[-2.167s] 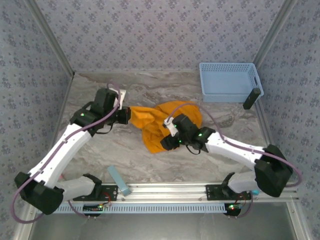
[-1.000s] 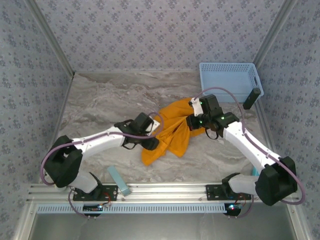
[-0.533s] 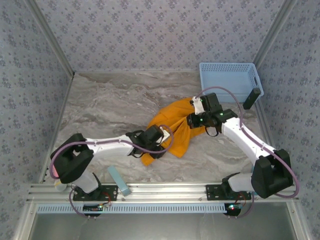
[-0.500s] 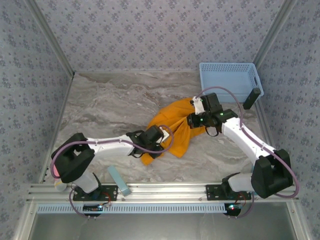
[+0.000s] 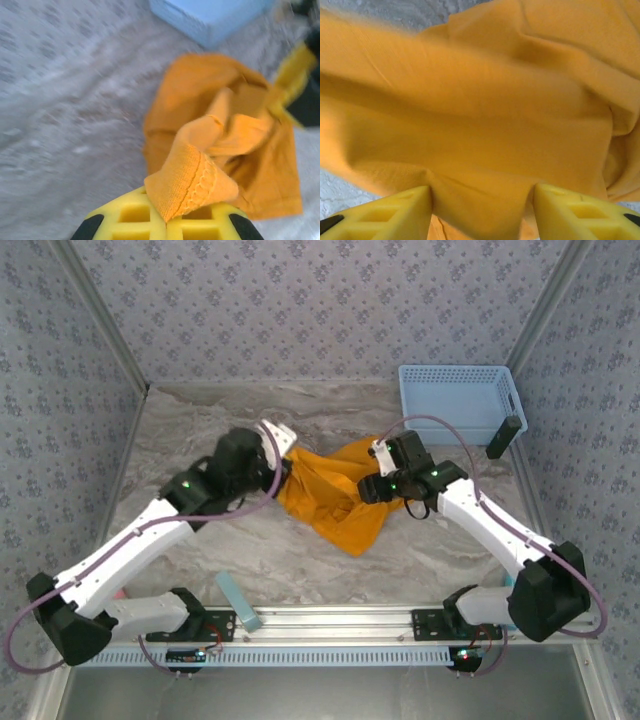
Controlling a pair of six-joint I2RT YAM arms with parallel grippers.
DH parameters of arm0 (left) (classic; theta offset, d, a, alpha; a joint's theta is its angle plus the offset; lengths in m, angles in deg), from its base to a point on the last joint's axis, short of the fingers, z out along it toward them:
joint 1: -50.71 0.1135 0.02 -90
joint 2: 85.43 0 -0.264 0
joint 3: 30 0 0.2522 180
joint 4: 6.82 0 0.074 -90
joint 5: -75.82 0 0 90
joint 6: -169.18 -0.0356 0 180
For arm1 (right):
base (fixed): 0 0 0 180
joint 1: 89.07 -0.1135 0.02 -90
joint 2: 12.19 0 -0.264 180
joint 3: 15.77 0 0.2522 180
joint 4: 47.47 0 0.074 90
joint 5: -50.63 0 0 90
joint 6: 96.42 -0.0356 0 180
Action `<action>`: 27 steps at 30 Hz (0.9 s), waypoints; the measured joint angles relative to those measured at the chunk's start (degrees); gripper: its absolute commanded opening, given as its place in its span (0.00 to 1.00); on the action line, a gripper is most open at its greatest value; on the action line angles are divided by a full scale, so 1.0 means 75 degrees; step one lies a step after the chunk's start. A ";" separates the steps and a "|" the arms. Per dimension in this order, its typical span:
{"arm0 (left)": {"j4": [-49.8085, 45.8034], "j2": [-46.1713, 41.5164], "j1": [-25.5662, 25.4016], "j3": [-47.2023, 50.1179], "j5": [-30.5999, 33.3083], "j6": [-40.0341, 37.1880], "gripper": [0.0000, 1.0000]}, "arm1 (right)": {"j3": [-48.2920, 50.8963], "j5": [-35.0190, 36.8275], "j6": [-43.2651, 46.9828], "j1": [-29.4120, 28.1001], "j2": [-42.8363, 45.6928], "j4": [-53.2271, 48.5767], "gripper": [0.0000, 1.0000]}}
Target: Fold the inside-out t-shirt
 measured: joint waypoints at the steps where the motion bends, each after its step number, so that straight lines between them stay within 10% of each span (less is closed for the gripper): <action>1: -0.0131 0.0038 0.0160 -0.0256 0.0044 -0.0076 0.00 | 0.0023 0.0152 -0.0119 -0.0309 0.0125 -0.0032 0.58; 15: -0.0781 0.0781 0.1119 -0.1478 0.0382 -0.0216 0.00 | 0.1000 0.1078 -0.3975 -0.3305 -0.1845 0.1818 0.55; 27: -0.0784 0.1209 0.1778 -0.1839 0.0300 -0.0405 0.00 | -0.0405 0.1507 -0.4503 -0.3786 -0.4010 0.1993 0.00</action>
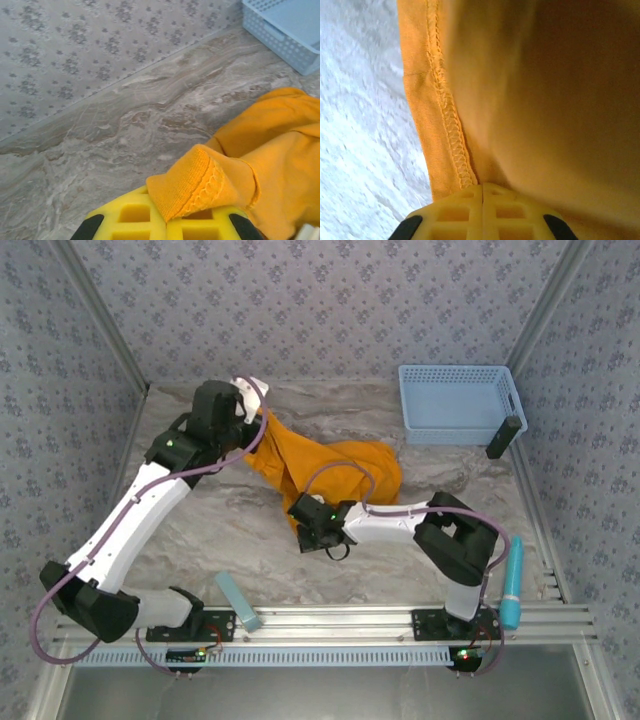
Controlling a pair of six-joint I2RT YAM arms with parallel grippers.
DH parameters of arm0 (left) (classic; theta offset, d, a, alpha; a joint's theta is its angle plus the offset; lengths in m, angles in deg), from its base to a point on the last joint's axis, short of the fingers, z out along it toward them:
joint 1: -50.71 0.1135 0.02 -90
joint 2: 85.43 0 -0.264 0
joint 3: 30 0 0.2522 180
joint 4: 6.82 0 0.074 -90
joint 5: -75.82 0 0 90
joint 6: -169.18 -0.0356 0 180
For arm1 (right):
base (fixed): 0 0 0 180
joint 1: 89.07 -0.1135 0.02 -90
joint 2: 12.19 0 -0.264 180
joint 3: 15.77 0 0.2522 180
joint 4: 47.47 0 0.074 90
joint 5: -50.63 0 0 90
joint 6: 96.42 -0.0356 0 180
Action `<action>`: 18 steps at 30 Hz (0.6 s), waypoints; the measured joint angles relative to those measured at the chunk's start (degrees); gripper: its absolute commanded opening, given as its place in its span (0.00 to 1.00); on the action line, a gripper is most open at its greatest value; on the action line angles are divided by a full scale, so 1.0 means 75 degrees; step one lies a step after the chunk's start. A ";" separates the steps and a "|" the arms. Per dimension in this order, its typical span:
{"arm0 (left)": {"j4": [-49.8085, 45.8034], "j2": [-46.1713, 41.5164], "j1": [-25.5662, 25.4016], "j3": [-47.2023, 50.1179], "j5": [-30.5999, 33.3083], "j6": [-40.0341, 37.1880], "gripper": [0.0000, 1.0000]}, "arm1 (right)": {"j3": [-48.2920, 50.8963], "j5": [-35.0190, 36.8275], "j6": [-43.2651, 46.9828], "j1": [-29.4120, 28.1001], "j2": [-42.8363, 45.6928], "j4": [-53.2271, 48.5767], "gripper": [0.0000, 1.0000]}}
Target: Fold the inside-out t-shirt
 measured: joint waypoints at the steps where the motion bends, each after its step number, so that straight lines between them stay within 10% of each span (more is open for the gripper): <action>1: 0.0000 0.0012 0.0128 -0.0026 0.0000 -0.0003 0.00 | 0.0029 0.0003 0.0064 0.0017 0.0082 -0.0102 0.00; 13: -0.0143 -0.0119 0.1486 -0.0306 -0.0079 -0.0248 0.00 | 0.0414 0.1440 0.1851 0.2900 0.3701 -0.3069 0.00; 18: -0.0105 -0.0478 0.1483 0.0367 -0.0627 -0.0032 0.00 | 0.0332 0.1317 0.2789 0.2818 0.4030 -0.3220 0.09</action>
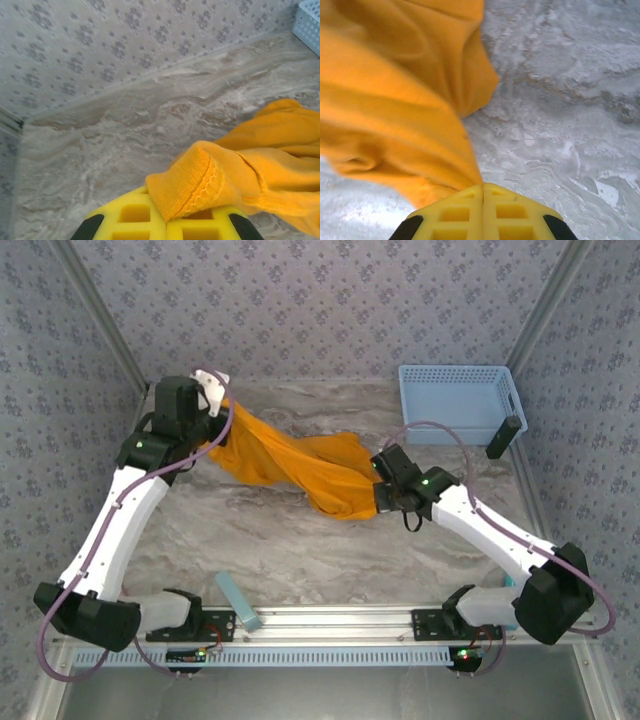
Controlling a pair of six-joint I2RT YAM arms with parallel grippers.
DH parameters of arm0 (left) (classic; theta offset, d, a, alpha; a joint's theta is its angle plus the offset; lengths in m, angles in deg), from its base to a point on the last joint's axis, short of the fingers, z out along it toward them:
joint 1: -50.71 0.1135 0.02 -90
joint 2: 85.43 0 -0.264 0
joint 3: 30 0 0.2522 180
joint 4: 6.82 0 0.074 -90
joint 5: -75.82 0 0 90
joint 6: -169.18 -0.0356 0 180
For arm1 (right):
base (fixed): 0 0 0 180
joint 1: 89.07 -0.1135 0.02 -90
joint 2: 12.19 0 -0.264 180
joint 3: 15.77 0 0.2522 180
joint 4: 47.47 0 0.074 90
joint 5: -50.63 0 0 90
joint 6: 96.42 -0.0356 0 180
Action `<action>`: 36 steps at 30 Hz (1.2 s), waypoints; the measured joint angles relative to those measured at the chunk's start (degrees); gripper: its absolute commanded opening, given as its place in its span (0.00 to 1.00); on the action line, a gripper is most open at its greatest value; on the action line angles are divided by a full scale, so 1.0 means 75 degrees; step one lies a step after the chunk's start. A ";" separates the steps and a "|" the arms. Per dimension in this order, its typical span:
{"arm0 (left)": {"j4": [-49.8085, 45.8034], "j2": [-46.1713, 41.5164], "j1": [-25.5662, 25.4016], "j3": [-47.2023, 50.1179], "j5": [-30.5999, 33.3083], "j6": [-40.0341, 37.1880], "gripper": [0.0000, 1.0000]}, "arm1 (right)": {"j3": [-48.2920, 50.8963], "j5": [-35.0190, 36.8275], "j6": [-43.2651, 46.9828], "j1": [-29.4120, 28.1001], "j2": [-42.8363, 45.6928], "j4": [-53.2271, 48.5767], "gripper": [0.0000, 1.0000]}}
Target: Fold the inside-out t-shirt
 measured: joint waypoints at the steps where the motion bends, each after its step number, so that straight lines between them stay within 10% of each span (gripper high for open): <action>1: 0.0003 -0.0006 0.0000 0.0119 -0.0058 0.0067 0.00 | 0.0038 -0.0052 0.0111 -0.0131 -0.0015 0.0047 0.10; 4: 0.0017 -0.0003 0.0000 0.0539 -0.0207 0.0245 0.00 | 0.0163 -0.0198 0.0233 -0.0388 -0.0251 0.0035 0.35; 14: -0.0012 -0.0012 0.0000 0.1070 -0.0207 0.0318 0.00 | -0.0067 -0.0085 0.0032 -0.1766 -0.0906 -0.0163 0.31; 22: -0.0015 -0.0009 0.0000 0.1110 -0.0207 0.0315 0.00 | 0.0073 -0.0498 -0.0259 -0.2442 -0.2500 0.1119 0.53; 25: -0.0023 -0.0009 0.0000 0.1110 -0.0207 0.0297 0.00 | 0.0076 0.0702 -0.0653 -0.2331 -0.2911 0.0796 0.45; 30: -0.0157 -0.0003 0.0000 0.1037 -0.0204 0.0233 0.00 | 0.0076 0.1687 -0.0667 -0.1993 -0.3051 0.0571 0.01; 36: -0.0393 -0.0003 0.0000 0.0493 -0.0207 0.0111 0.00 | 0.0085 0.1795 0.0026 -0.1396 -0.2095 0.0557 0.00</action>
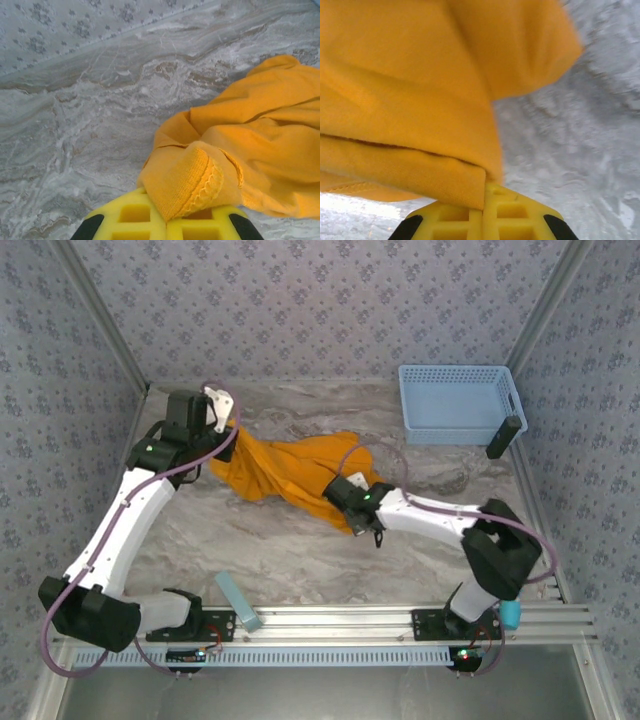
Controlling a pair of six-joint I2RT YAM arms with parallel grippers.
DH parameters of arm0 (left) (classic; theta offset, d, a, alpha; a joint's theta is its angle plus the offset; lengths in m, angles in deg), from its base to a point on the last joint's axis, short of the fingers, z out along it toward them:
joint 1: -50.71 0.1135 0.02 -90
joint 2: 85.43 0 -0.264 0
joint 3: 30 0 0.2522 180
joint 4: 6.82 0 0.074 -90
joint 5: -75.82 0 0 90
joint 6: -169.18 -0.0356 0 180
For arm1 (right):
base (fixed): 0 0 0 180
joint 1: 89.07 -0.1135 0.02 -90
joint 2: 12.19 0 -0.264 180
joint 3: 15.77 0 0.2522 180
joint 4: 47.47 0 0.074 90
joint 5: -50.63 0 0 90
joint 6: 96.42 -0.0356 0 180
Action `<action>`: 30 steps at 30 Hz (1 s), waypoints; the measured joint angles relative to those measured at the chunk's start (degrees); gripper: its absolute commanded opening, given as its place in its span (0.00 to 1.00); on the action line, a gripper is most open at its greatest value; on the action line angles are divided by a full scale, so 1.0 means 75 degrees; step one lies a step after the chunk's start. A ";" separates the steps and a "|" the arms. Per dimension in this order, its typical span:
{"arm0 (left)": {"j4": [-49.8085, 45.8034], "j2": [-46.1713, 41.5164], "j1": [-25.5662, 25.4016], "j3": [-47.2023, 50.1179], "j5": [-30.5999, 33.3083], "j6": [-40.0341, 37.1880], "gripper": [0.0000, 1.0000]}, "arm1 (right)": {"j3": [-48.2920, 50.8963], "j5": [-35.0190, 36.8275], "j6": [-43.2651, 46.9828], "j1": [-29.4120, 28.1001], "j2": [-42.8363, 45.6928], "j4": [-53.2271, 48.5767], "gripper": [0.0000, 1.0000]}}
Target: Fold the inside-out t-shirt
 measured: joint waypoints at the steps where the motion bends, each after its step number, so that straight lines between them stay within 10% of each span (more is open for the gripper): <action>1: -0.0044 0.0000 0.0000 -0.0140 0.0000 -0.0023 0.00 | 0.0000 -0.0017 0.0181 0.0160 0.0283 -0.0009 0.00; 12: -0.0338 0.0224 0.0000 -0.3439 -0.0015 -0.0895 0.00 | -0.2387 -0.2090 0.2063 0.3383 0.3200 0.0020 0.00; 18: -0.0446 0.0662 -0.0003 -0.5508 -0.0219 -0.1166 0.00 | -0.4246 -0.3063 0.2693 0.3710 0.3069 -0.0029 0.00; 30: -0.0507 0.0507 -0.0137 -0.5689 -0.0778 -0.1781 0.00 | -0.5805 -0.3573 0.2824 0.4529 0.2410 -0.0131 0.00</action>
